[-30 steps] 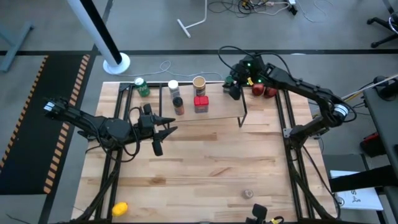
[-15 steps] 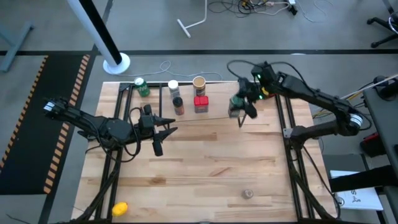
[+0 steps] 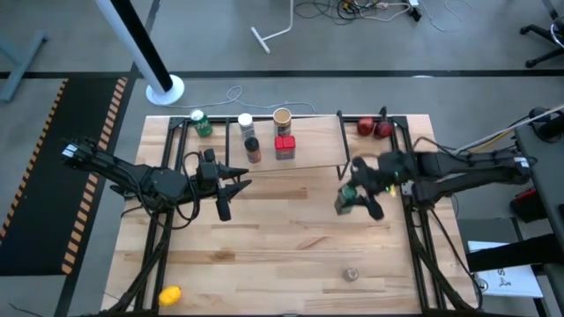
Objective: Shelf spices
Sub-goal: Remove the green seasoning bottle from the shelf
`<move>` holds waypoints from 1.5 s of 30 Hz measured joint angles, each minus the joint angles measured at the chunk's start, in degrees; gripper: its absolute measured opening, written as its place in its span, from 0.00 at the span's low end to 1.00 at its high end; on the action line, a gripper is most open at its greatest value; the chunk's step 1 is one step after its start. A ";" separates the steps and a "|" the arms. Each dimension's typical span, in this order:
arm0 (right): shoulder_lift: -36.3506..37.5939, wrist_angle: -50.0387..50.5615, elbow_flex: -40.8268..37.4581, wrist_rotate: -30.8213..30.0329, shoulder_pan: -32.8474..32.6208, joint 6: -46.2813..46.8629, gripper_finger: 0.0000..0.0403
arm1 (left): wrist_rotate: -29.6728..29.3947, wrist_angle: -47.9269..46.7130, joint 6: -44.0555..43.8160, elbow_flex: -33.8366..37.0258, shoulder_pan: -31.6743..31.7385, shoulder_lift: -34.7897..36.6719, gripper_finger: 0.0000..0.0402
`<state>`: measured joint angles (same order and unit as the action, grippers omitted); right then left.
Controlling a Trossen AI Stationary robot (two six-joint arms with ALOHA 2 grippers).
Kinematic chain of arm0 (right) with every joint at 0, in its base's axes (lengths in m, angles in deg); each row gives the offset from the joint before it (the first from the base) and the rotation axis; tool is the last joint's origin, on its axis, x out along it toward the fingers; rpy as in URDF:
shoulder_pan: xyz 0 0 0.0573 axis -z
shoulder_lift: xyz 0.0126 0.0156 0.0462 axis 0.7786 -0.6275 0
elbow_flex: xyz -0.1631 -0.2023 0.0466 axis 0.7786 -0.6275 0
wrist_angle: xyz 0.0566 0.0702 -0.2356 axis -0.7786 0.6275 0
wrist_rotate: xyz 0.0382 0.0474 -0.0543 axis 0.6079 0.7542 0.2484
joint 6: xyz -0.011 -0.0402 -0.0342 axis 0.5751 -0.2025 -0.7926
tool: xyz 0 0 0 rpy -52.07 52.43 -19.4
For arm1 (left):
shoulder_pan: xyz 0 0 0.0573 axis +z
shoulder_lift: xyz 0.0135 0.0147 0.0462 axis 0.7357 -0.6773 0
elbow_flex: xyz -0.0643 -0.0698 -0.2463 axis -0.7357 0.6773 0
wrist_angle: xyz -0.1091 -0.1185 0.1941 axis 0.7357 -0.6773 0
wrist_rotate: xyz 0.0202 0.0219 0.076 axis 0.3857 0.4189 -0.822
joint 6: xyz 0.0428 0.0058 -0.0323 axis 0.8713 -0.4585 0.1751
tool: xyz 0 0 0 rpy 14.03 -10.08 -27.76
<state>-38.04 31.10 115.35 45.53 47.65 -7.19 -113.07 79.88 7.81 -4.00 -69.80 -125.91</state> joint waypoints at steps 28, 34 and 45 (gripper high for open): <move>-18.41 -13.91 -11.34 -35.30 -40.25 35.71 0.44 | -0.62 1.28 10.56 0.04 0.44 0.90 0.31; -24.62 -14.06 -10.36 -44.80 -45.25 37.11 0.44 | -0.68 1.38 11.06 -1.15 0.44 0.99 0.28; -26.48 -12.51 -9.55 -52.61 -48.52 36.76 0.44 | -0.63 1.24 9.94 -1.68 0.44 0.75 0.30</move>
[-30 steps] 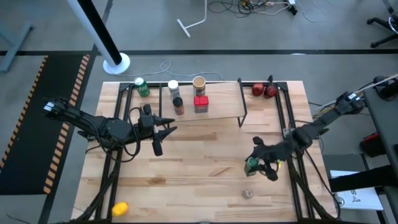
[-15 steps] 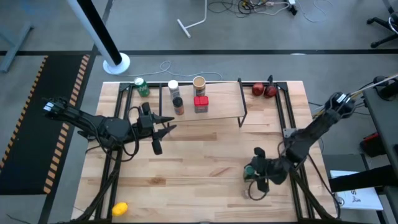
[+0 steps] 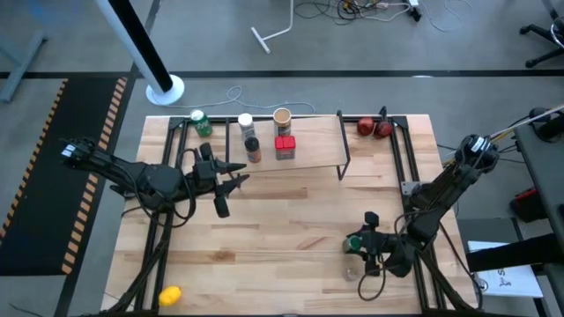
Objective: Shelf spices
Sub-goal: Remove the green seasoning bottle from the shelf, then remove the red seasoning can from the shelf
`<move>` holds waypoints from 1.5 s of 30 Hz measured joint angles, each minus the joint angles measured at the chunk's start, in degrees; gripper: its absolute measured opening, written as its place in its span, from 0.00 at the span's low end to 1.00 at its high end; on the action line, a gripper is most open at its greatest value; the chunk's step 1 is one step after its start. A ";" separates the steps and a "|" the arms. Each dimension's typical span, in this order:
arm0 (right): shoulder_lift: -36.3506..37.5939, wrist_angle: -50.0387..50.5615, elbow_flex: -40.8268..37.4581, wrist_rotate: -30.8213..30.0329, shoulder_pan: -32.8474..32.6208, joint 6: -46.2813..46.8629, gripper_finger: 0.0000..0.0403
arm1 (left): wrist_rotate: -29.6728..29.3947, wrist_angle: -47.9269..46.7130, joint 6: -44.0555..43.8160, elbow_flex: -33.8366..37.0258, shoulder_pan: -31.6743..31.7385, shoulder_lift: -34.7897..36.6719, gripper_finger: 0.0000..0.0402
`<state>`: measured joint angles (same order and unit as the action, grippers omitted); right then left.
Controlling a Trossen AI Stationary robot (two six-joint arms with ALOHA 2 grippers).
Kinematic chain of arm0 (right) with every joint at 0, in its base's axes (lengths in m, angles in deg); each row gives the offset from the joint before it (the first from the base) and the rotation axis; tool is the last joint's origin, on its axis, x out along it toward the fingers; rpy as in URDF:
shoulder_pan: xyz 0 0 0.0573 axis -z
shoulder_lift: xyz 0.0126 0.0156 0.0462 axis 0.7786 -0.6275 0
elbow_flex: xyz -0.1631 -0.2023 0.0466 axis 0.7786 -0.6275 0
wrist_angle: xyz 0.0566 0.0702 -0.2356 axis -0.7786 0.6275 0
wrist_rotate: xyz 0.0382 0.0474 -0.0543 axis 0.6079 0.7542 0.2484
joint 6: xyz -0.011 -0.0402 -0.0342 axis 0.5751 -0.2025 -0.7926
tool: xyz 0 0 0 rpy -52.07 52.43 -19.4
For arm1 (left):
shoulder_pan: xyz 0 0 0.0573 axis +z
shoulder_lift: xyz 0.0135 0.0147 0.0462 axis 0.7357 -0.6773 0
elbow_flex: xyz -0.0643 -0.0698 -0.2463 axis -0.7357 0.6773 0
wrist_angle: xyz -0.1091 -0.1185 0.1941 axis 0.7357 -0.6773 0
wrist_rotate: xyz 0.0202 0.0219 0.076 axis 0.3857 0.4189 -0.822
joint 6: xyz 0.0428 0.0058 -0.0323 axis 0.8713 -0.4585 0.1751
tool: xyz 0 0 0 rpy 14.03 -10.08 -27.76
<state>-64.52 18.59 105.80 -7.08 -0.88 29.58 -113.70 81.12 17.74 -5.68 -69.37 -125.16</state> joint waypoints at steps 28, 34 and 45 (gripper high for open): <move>11.42 24.69 17.25 -8.69 3.75 -11.07 0.77 | 0.30 0.96 -1.93 0.00 0.04 -0.02 0.36; 11.61 24.04 22.16 -8.70 16.46 -27.00 0.73 | 0.28 1.24 -2.27 0.00 0.07 -0.04 0.36; 11.69 13.77 23.02 14.58 43.82 -47.83 0.68 | 0.29 0.40 -2.61 0.00 0.07 -0.05 0.37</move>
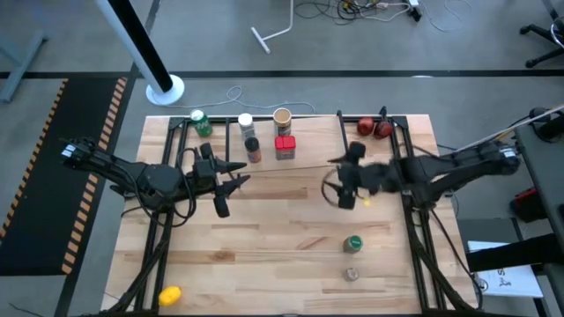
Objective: Shelf spices
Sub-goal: Remove the red seasoning can from the shelf
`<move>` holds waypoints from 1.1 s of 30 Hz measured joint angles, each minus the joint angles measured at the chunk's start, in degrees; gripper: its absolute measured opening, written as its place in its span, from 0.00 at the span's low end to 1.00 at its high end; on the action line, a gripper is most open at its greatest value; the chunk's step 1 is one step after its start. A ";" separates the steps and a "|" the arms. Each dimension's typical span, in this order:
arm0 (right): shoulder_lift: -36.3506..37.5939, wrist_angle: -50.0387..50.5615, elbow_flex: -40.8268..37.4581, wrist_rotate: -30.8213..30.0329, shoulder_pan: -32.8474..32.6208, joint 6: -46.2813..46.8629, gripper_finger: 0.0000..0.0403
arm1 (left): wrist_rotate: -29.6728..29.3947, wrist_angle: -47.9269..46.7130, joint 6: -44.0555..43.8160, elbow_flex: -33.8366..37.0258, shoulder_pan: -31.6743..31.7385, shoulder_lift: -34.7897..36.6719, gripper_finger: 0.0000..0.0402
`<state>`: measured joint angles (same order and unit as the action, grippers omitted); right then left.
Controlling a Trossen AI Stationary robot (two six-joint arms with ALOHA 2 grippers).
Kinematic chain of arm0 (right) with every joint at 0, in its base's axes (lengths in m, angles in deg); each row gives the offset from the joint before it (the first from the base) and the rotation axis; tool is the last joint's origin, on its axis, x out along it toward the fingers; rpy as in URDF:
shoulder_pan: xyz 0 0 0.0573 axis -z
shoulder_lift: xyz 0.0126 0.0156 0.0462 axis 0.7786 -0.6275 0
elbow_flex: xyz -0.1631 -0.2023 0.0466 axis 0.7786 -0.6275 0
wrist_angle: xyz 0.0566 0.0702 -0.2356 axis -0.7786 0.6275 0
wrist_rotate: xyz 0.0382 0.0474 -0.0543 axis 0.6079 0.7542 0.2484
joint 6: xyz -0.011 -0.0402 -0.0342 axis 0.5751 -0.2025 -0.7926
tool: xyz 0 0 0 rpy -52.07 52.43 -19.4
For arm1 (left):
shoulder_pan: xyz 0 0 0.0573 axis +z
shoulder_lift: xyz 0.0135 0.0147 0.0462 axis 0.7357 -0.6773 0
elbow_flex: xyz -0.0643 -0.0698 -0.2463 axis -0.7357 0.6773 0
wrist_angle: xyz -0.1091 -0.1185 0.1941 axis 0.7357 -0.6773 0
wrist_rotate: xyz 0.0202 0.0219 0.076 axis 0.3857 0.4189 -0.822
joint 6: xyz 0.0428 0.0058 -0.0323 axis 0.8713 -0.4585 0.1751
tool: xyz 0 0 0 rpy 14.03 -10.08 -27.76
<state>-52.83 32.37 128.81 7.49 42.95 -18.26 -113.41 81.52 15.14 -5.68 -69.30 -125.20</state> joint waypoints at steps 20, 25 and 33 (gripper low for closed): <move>2.16 -5.03 -7.60 6.63 -3.95 4.70 0.62 | -3.64 -13.72 -1.92 -18.96 1.93 -18.06 0.31; 4.61 -11.79 -13.76 6.65 -9.60 8.48 0.59 | -3.19 -31.82 -5.57 -29.93 4.53 -24.83 0.29; 4.61 -26.97 -21.78 5.47 -15.27 7.80 0.56 | 9.97 -48.49 -10.54 -41.31 11.57 -32.66 0.35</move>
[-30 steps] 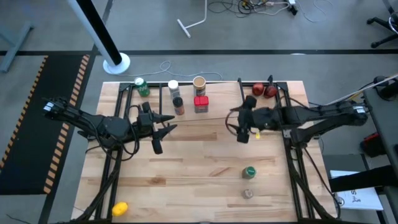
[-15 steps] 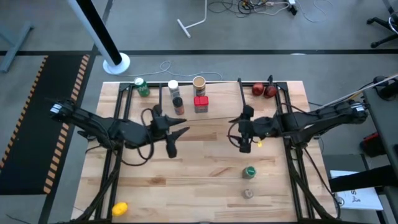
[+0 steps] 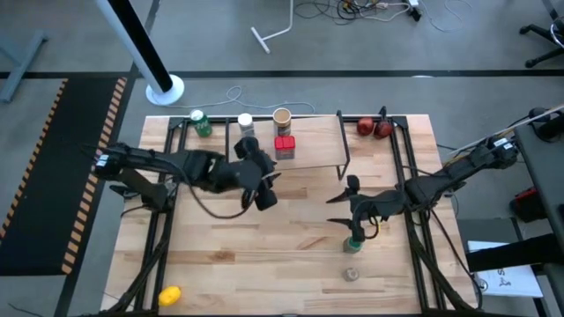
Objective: Shelf spices
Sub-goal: Remove the red seasoning can from the shelf
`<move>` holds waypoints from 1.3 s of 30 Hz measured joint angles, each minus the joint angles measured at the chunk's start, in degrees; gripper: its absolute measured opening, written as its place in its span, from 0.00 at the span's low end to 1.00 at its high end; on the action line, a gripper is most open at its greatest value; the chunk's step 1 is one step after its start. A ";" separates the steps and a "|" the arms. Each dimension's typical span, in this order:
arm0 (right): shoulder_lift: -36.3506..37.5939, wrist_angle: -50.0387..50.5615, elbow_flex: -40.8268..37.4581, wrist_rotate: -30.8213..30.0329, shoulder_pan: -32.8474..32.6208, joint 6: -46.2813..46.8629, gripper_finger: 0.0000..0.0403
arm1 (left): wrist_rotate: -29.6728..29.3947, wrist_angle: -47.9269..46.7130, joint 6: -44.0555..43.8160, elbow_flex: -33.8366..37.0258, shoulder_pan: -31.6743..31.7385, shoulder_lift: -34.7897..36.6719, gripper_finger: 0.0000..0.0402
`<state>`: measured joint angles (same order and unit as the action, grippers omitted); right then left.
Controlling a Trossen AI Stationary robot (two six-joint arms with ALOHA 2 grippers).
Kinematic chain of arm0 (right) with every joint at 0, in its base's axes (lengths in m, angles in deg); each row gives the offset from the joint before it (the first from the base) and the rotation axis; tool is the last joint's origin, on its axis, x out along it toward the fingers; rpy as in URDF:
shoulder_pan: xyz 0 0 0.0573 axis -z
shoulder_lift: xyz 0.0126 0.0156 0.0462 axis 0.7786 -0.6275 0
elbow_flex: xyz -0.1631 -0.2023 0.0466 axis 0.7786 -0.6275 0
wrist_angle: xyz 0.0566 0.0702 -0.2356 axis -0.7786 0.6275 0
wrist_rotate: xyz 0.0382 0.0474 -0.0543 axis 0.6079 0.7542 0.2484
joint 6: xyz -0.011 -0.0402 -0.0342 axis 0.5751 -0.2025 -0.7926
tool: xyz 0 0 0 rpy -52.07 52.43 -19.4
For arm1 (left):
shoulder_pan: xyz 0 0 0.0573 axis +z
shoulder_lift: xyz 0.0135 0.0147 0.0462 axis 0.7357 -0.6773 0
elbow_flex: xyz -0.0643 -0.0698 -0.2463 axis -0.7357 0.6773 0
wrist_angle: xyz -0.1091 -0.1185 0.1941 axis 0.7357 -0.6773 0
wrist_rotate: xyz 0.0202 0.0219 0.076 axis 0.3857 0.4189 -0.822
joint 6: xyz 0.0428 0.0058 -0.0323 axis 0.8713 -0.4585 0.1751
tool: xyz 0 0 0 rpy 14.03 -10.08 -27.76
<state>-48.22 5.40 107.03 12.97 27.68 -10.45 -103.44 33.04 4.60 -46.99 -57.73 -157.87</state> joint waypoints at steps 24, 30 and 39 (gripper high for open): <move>-1.06 -0.69 -1.97 -0.42 -0.30 -1.96 0.55 | 6.01 -5.18 7.68 -7.98 11.99 -10.24 0.64; -1.04 -0.67 -1.97 -0.39 -0.32 -1.96 0.57 | 4.06 -5.61 8.61 -7.98 12.95 -10.30 0.72; -1.04 -0.69 -1.97 -0.36 -0.32 -1.96 0.54 | 10.65 -5.91 11.14 -6.96 17.68 -10.32 0.80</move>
<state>-49.26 4.70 105.05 12.61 27.36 -12.41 -92.79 27.13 15.74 -53.95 -40.06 -168.19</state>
